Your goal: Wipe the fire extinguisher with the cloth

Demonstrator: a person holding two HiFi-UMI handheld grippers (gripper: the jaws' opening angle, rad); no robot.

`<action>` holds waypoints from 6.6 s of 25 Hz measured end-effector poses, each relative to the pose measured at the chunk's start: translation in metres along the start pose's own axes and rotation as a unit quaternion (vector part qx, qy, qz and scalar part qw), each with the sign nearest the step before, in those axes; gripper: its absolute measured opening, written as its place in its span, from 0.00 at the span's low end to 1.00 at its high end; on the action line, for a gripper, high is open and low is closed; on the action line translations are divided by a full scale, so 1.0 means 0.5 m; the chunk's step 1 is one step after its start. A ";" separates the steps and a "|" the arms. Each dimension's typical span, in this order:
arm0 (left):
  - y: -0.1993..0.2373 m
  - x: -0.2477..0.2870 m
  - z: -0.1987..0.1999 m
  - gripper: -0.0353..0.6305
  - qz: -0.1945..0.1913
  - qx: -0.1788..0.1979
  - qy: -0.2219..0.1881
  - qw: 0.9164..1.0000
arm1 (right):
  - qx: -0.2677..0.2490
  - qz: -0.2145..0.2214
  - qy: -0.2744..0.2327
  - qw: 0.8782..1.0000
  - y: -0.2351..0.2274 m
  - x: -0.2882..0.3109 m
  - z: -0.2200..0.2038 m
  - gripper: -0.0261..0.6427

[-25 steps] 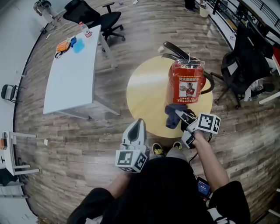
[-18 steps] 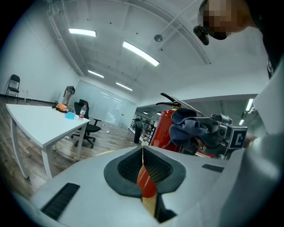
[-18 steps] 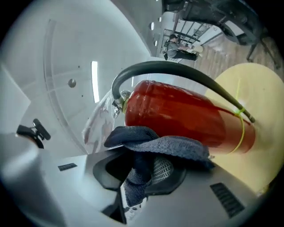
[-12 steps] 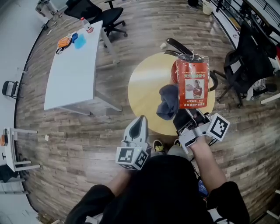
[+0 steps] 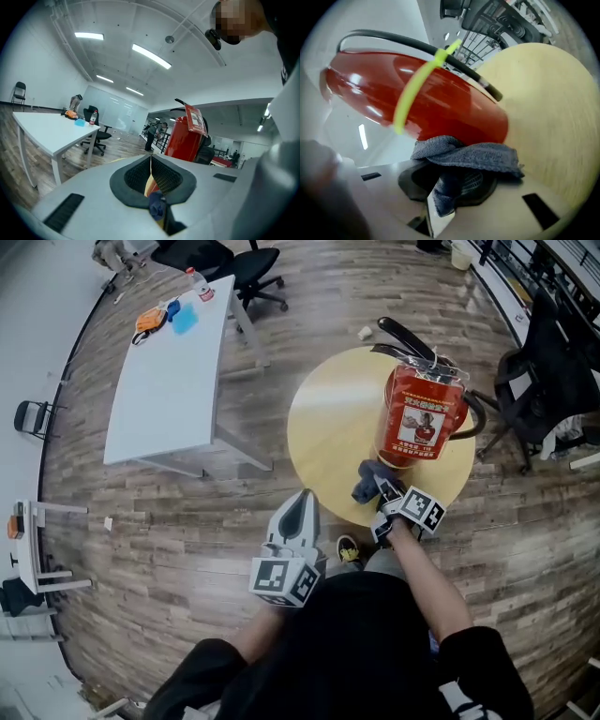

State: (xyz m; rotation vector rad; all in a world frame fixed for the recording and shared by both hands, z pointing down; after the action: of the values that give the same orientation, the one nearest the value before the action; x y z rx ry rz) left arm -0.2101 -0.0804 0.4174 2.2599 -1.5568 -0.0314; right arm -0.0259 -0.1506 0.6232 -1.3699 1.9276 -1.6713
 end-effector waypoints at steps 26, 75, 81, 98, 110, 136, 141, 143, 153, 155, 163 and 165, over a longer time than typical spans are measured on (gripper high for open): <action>-0.056 0.042 -0.016 0.09 -0.048 -0.010 0.003 0.999 | -0.572 -0.077 0.092 0.812 0.248 -0.206 0.213 0.19; -0.002 -0.036 -0.018 0.09 0.017 -0.029 -0.021 0.999 | 0.283 0.325 -0.209 0.878 0.555 -0.154 0.164 0.19; 0.005 -0.040 -0.028 0.09 0.024 -0.030 -0.013 0.999 | 0.192 0.303 -0.212 0.909 0.488 -0.136 0.151 0.19; -0.007 0.000 -0.014 0.09 -0.003 -0.017 -0.011 1.000 | -0.159 -0.045 0.023 0.986 -0.032 -0.044 0.059 0.19; -0.055 0.083 -0.054 0.09 -0.052 -0.020 0.017 0.998 | -0.581 0.013 0.060 0.812 0.371 -0.251 0.302 0.19; -0.058 0.085 -0.031 0.09 -0.022 -0.028 0.006 0.999 | -0.660 0.041 0.152 0.734 0.390 -0.323 0.381 0.19; -0.095 0.103 -0.019 0.09 -0.002 -0.019 0.012 1.000 | -0.679 0.023 0.188 0.709 0.237 -0.225 0.337 0.19; -0.113 0.109 -0.007 0.09 0.006 -0.015 0.009 1.000 | -0.689 0.019 0.201 0.696 0.190 -0.188 0.314 0.19; -0.178 0.134 -0.014 0.09 0.035 -0.001 0.010 0.999 | -0.641 0.124 0.190 0.734 0.047 -0.121 0.301 0.19; -0.192 0.139 -0.018 0.09 0.035 0.004 0.009 0.999 | -0.631 0.143 0.177 0.742 0.045 -0.123 0.301 0.19; -0.237 0.149 -0.022 0.09 0.030 0.005 -0.012 0.999 | -0.704 0.181 0.075 0.682 0.252 -0.253 0.342 0.19; -0.243 0.151 -0.021 0.09 0.026 0.003 -0.022 0.999 | -0.720 0.210 0.031 0.661 0.340 -0.316 0.369 0.19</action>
State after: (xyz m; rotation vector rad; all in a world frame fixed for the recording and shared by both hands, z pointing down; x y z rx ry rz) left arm -0.0702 -0.1084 0.4023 2.2369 -1.6395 -0.0611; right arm 0.1054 -0.1653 0.3578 -0.8475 3.3313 0.3786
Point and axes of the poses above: the fingertips, and each gripper's own axes: x forward along the fingers, y to its left, z out of its top, the point moved 2 cm from there along -x, backward along the fingers, and after that the axes turned 2 degrees about y, right-handed, at the moved point
